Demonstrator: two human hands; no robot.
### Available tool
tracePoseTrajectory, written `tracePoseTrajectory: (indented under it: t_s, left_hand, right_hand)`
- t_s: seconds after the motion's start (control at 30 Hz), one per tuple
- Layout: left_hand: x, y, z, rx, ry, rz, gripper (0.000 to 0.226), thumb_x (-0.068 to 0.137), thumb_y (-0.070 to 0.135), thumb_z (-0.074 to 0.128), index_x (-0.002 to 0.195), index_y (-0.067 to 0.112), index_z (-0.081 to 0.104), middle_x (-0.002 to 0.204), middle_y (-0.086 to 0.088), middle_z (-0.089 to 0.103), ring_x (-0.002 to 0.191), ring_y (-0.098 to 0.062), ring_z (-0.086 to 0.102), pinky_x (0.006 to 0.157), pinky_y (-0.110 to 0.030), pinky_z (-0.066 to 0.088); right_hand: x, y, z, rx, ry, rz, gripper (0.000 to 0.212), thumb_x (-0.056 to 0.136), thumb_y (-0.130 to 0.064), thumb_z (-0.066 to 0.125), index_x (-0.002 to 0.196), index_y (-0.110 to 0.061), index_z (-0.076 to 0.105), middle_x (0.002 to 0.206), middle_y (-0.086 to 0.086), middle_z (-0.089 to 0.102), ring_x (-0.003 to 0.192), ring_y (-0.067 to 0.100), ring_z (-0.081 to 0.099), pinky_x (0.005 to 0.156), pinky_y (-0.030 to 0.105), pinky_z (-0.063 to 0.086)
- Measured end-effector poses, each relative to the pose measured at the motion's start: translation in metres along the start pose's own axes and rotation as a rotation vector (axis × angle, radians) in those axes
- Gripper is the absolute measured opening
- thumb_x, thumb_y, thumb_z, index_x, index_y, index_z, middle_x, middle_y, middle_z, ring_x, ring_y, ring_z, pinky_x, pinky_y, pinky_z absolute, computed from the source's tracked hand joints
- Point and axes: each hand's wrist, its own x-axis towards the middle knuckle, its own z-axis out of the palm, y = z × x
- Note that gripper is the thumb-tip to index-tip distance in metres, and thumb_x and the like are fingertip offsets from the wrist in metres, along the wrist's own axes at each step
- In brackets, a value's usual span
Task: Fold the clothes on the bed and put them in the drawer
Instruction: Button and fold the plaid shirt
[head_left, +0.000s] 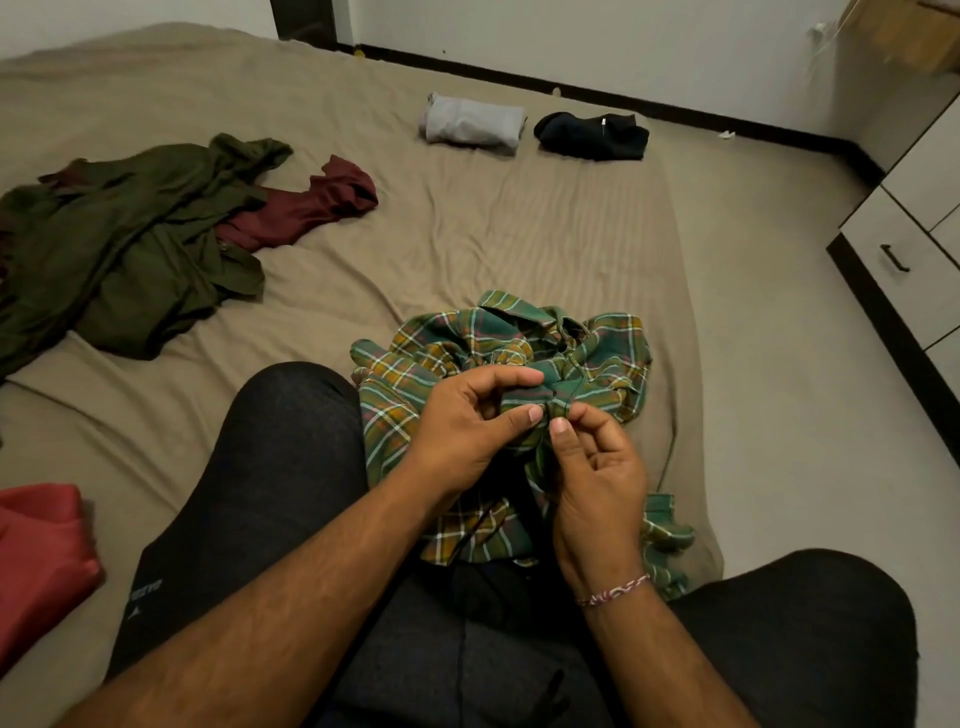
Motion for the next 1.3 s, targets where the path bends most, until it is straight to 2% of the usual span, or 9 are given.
tracePoseTrajectory:
  t_s: [0.27,0.4,0.6,0.67,0.77,0.9,1.03,1.2,1.3]
  left_hand:
    - [-0.003,0.0,0.003,0.064,0.03,0.045,0.029,0.087,-0.005,0.076,0.107,0.017,0.075,0.109,-0.005,0.077,0.105,-0.02,0.072,0.093,-0.035,0.059]
    - [-0.001,-0.003,0.001,0.13,0.063,0.066,0.027,0.087,-0.002,0.077,0.102,0.019,0.075,0.105,0.0,0.076,0.103,-0.017,0.072,0.092,-0.035,0.058]
    - [0.0,-0.008,0.002,0.184,0.069,0.028,0.026,0.086,0.002,0.079,0.1,0.024,0.074,0.102,-0.002,0.075,0.087,-0.045,0.065,0.077,-0.051,0.057]
    - [0.001,-0.01,0.002,0.197,0.064,0.03,0.026,0.086,0.006,0.08,0.1,0.026,0.073,0.102,-0.001,0.074,0.076,-0.04,0.063,0.068,-0.047,0.056]
    - [0.001,-0.009,0.003,0.223,0.062,0.012,0.027,0.087,0.002,0.078,0.099,0.026,0.073,0.099,0.004,0.074,0.071,-0.013,0.061,0.064,-0.033,0.052]
    - [-0.002,-0.01,0.004,0.299,0.078,0.014,0.024,0.089,0.005,0.075,0.101,0.025,0.076,0.099,0.007,0.076,0.082,-0.024,0.071,0.074,-0.04,0.06]
    - [-0.004,-0.011,0.005,0.364,0.049,0.048,0.021,0.088,0.015,0.08,0.106,0.025,0.076,0.096,0.012,0.075,0.066,-0.005,0.06,0.061,-0.024,0.053]
    - [0.001,-0.014,0.003,0.277,0.033,0.004,0.023,0.09,0.001,0.073,0.105,0.019,0.071,0.097,0.004,0.072,0.082,-0.015,0.067,0.073,-0.034,0.059]
    - [0.003,-0.012,0.001,0.141,-0.005,-0.067,0.027,0.091,-0.008,0.068,0.104,0.016,0.067,0.085,0.015,0.069,0.081,-0.004,0.064,0.073,-0.023,0.053]
  right_hand:
    - [0.001,0.005,-0.002,-0.047,0.021,-0.024,0.02,0.094,0.005,0.065,0.103,-0.011,0.072,0.097,0.005,0.078,0.095,0.021,0.071,0.09,0.039,0.058]
    - [0.003,0.006,-0.006,-0.176,0.027,-0.091,0.038,0.096,0.008,0.059,0.095,-0.023,0.081,0.106,0.002,0.079,0.11,0.021,0.072,0.096,0.037,0.056]
    - [0.006,0.008,-0.012,-0.333,-0.051,-0.245,0.023,0.09,0.004,0.073,0.103,-0.016,0.076,0.103,-0.001,0.078,0.1,0.016,0.073,0.09,0.032,0.06]
    - [0.007,0.009,-0.014,-0.346,-0.063,-0.258,0.023,0.089,0.004,0.075,0.103,-0.014,0.075,0.102,0.001,0.077,0.098,0.017,0.073,0.088,0.032,0.06]
    - [0.009,0.009,-0.013,-0.365,-0.079,-0.268,0.023,0.088,0.004,0.076,0.102,-0.015,0.075,0.1,0.001,0.077,0.097,0.017,0.073,0.086,0.029,0.06]
    - [0.011,0.009,-0.012,-0.405,-0.086,-0.27,0.024,0.087,0.005,0.076,0.099,-0.016,0.075,0.093,-0.005,0.077,0.087,0.008,0.073,0.078,0.02,0.057]
    - [0.013,0.011,-0.013,-0.439,-0.072,-0.287,0.023,0.089,0.002,0.075,0.099,-0.019,0.075,0.093,-0.006,0.077,0.086,0.009,0.073,0.075,0.019,0.057]
    - [0.016,0.012,-0.016,-0.527,-0.139,-0.342,0.025,0.089,0.0,0.076,0.106,-0.018,0.077,0.099,-0.008,0.077,0.096,0.012,0.074,0.083,0.024,0.059]
    - [0.019,0.01,-0.019,-0.494,-0.17,-0.337,0.021,0.09,0.001,0.075,0.104,-0.015,0.076,0.098,-0.006,0.077,0.096,0.011,0.073,0.084,0.026,0.06]
